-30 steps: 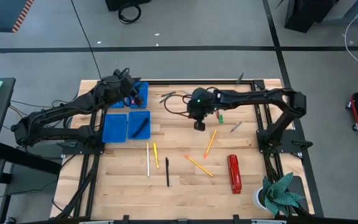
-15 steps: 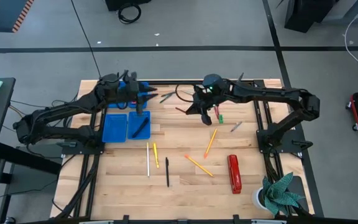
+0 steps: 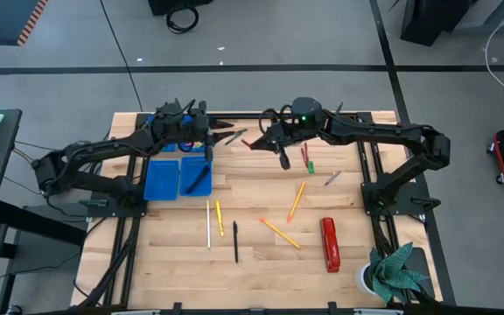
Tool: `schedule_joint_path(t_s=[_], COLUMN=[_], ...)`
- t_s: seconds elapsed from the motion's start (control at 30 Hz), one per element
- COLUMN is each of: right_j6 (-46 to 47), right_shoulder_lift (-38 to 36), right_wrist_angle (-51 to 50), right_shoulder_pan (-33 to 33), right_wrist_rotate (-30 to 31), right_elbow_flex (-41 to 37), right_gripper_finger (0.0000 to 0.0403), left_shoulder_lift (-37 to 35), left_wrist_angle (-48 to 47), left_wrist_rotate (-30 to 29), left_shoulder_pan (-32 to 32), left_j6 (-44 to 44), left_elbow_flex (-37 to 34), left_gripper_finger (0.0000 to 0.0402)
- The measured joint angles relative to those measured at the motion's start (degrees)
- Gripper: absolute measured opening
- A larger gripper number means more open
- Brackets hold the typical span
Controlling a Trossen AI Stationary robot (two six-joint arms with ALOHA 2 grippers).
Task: Sort crayons/erasers/pens/pencils in bins
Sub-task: Put the red crayon into the top left blue bin
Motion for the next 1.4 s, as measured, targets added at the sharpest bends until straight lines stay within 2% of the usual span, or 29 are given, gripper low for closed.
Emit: schedule_joint_path(t_s=[0.1,0.23,0.5,0.67,0.93,1.07,1.4], right_j6=[-1.96,-3.89,-1.62,-4.49,-3.80,-3.74,-3.70], right_shoulder_lift=[0.14,1.26,3.73,3.85,3.82,3.78,3.78], right_wrist_angle=[-0.57,-1.80,-0.77,-1.24,0.33,1.07,1.93], right_shoulder_pan=[-0.04,-0.06,2.48,4.87,5.26,5.24,5.20], right_wrist_rotate=[3.83,4.76,5.67,8.22,8.55,8.54,8.52], right_elbow_flex=[0.00,0.02,-0.26,-2.16,-2.19,-2.19,-2.19], right_gripper_finger=[0.0030,0.0030,0.0030,0.0030,0.0030,0.0030,0.0030], left_shoulder_lift=[0.04,0.04,0.04,0.04,0.04,0.04,0.62], left_wrist_angle=[-0.08,-0.14,-3.34,-3.96,-5.73,-6.56,-0.59], left_wrist_rotate=[2.27,4.52,4.78,4.85,4.69,4.70,4.48], left_shoulder_pan=[-0.05,-1.08,-5.48,-7.46,-8.03,-8.51,-9.11], left_j6=[-0.29,-1.56,2.74,4.76,3.49,6.04,5.48], left_elbow_flex=[0.00,0.00,0.00,0.00,0.00,0.00,0.00], left_gripper_finger=[0.0103,0.0106,0.0123,0.0139,0.0168,0.0180,0.0197])
